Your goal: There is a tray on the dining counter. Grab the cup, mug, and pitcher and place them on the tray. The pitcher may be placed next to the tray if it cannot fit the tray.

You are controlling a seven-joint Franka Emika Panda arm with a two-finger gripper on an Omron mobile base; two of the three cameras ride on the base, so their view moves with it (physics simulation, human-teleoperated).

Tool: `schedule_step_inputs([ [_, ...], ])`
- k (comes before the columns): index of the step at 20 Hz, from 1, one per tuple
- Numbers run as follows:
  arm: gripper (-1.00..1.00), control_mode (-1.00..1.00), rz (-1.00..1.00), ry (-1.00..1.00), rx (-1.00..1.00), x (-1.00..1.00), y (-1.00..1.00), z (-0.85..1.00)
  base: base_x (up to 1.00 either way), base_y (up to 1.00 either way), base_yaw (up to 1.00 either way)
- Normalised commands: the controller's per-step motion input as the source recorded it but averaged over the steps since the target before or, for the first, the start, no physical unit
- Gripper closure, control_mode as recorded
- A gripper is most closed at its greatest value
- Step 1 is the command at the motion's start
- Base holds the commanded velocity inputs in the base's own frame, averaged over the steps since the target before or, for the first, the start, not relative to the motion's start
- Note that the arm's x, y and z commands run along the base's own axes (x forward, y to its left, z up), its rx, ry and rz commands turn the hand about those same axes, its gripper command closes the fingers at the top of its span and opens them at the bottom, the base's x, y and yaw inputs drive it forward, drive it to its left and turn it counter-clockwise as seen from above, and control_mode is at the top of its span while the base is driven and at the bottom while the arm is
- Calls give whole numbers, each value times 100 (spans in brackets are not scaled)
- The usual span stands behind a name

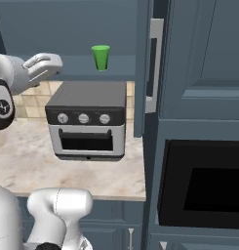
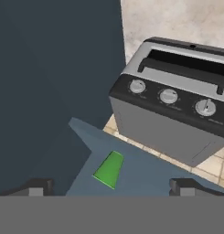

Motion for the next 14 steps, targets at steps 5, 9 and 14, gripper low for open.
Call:
schedule_step_inputs([
  [5,-100,-100,0,4,-22,42,1,6,0,0,0],
  [9,-100,-100,0,9,-13,44,1,19,0,0,0],
  [14,-100,-100,0,10,-8,42,3,11,0,0,0],
])
